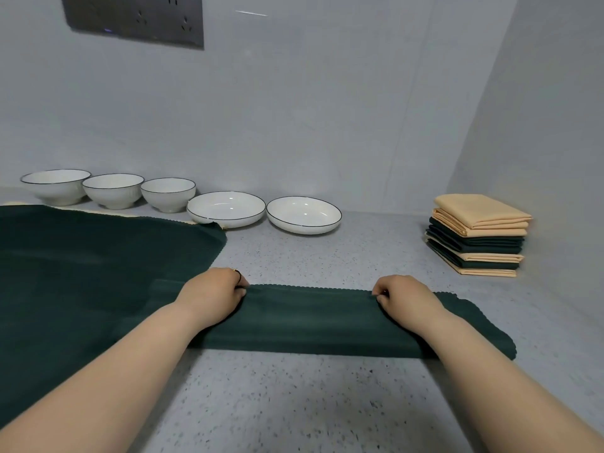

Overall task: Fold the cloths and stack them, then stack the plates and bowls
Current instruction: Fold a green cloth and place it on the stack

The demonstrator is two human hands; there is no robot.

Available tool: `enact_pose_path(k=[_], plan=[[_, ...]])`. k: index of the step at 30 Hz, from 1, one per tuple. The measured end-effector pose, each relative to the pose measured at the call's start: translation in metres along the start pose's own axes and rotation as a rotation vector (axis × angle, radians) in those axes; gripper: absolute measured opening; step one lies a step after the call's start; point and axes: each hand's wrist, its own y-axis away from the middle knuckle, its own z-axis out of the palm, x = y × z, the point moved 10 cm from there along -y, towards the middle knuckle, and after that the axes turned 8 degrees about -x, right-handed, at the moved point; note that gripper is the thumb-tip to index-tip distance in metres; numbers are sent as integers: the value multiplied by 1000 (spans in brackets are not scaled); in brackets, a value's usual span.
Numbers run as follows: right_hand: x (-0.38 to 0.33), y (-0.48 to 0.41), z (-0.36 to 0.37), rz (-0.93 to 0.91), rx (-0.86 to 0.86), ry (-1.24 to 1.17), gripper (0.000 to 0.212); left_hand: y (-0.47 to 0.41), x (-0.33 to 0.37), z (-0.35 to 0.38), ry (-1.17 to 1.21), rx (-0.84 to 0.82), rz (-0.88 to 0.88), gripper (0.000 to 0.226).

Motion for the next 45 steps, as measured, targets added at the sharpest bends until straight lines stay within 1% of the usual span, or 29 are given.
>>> enact_pose_path(k=[6,10,14,16,20,22,28,31,33,36,38,41,45], plan=[[1,-14,-4,40,63,8,30,-8,-2,-8,0,87,-15,27],[-3,-22,3,60,58,125,33,-8,-5,-7,-7,121,-37,26],[-5,-23,5,56,81,154,34,-4,-1,-11,-34,148,-17,36],[-6,-22,5,55,93,164,34,0,10,-8,-79,107,41,42],[-8,-19,7,47,102,178,35,17,46,28,-129,-153,149,55],[-9,-17,7,43,102,175,35,19,51,39,-152,-199,149,58],[-12,-13,10,50,55,173,33,16,48,53,-159,-235,133,57],[-24,-6,10,63,-11,229,23,16,50,54,-146,-239,139,57],[-51,-4,10,-5,-20,242,21,16,49,55,-143,-234,139,57],[-105,-1,21,-173,-30,98,31,17,49,53,-148,-218,139,56],[-133,-1,35,-248,-62,4,36,19,51,52,-131,-211,144,54],[-138,-2,53,-223,-115,-103,46,20,51,49,-103,-196,153,52],[-117,0,57,-157,-135,-67,53,20,49,47,-78,-189,144,51]])
